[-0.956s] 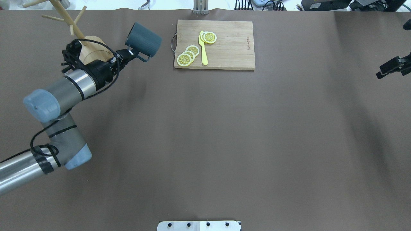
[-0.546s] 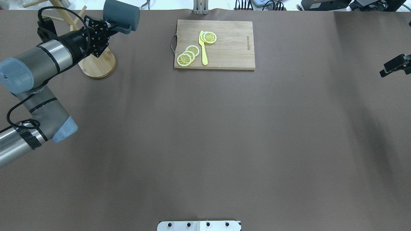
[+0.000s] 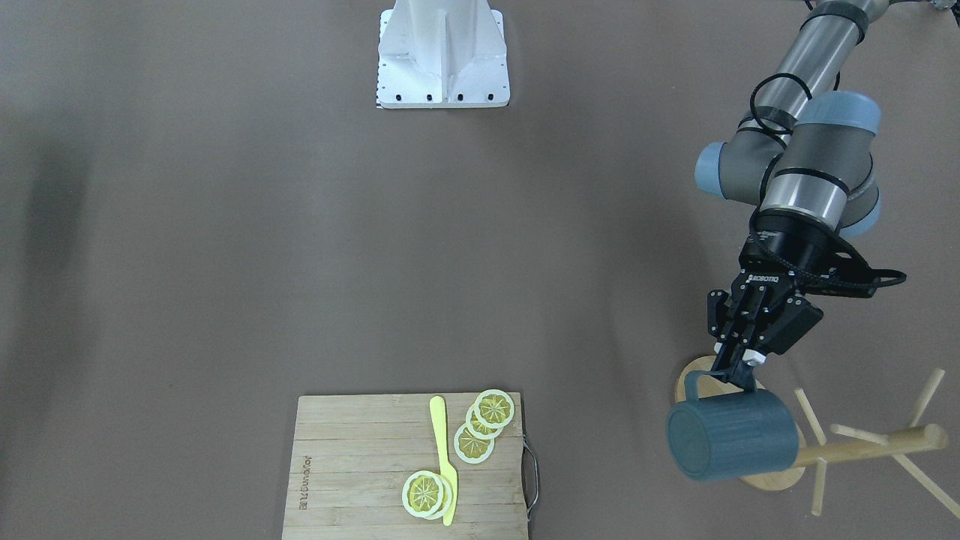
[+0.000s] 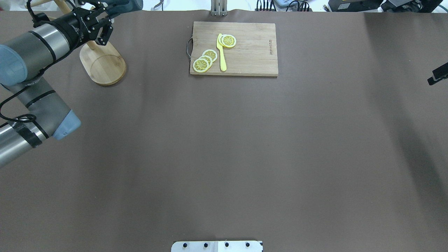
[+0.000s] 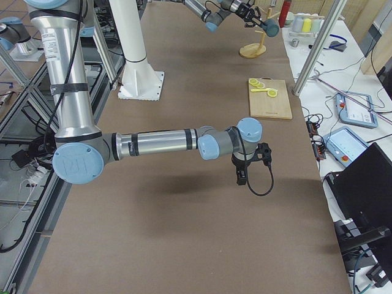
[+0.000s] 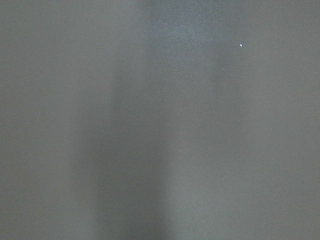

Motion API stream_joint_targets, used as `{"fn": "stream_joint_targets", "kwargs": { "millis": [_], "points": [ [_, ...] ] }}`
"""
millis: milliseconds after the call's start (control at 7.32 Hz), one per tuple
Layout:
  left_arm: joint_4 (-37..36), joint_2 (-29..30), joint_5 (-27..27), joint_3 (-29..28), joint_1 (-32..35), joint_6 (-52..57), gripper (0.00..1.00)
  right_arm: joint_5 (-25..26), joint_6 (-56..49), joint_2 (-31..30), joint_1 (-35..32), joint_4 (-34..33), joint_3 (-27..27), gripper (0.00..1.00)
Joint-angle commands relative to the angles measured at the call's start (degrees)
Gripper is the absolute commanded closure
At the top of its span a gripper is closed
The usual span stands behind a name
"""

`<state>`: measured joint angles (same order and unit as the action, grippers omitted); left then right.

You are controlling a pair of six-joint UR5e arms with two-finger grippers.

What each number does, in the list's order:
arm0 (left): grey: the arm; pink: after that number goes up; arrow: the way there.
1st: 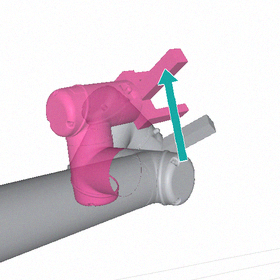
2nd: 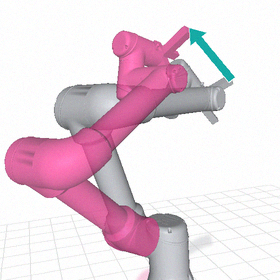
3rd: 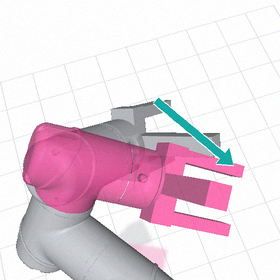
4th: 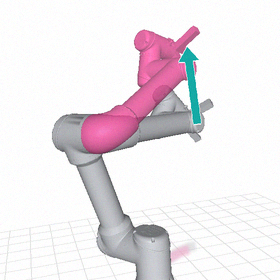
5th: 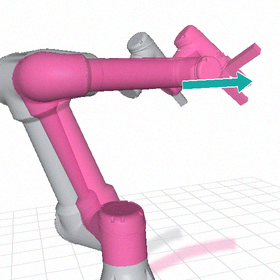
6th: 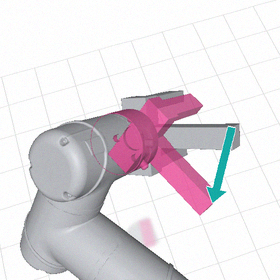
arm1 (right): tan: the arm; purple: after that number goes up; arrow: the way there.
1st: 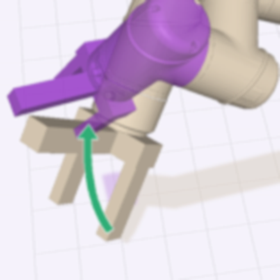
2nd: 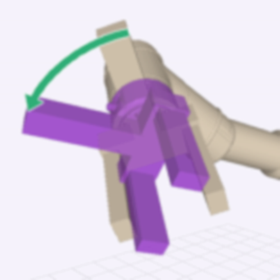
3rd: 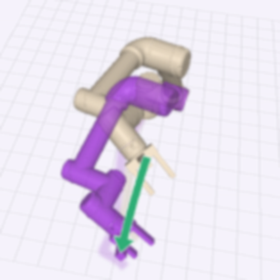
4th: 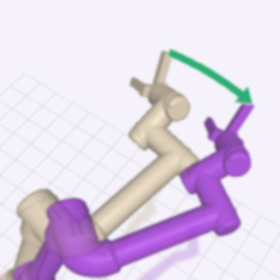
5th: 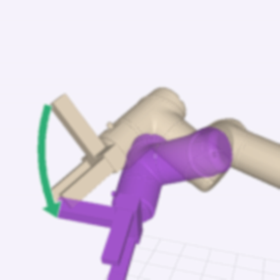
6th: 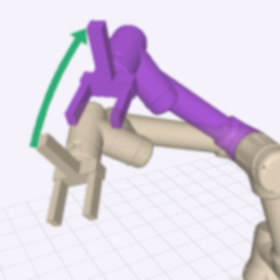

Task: Hang cup on storage rack
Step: 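Position the mug handle over a stand peg with the left gripper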

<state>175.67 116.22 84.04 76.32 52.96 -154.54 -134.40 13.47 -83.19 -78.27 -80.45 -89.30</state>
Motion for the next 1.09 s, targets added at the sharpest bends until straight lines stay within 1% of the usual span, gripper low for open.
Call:
{"fn": "stream_joint_targets", "kwargs": {
  "millis": [0, 410, 546, 683, 820, 956],
  "points": [
    [0.2, 1.11, -0.11, -2.65, 3.19, -10.81, 1.0, 0.02, -0.29, 0.04, -0.48, 0.03, 0.09, 0.0],
    [0.37, 0.51, 0.42, -3.11, 3.47, -15.85, 1.0, 0.02, 0.06, 0.31, -0.74, 0.12, -0.52, 0.0],
    [0.46, 0.33, 0.77, -3.37, 3.47, -15.88, 1.0, 0.02, 0.15, 0.31, -0.74, 0.12, -0.53, 0.0],
    [2.2, -0.54, 3.38, -3.72, 3.56, -15.79, 1.0, 0.02, 0.24, 0.31, -0.74, 0.12, -0.61, 0.0],
    [5.18, -1.6, 4.45, -3.98, 3.82, -15.79, 1.0, 0.02, 0.24, 0.4, -0.74, 0.12, -0.61, 0.0],
    [6.6, -1.87, 5.85, -3.98, 3.82, -15.7, 1.0, 0.02, 0.24, 0.48, -0.74, 0.12, -0.61, 0.0]
  ]
}}
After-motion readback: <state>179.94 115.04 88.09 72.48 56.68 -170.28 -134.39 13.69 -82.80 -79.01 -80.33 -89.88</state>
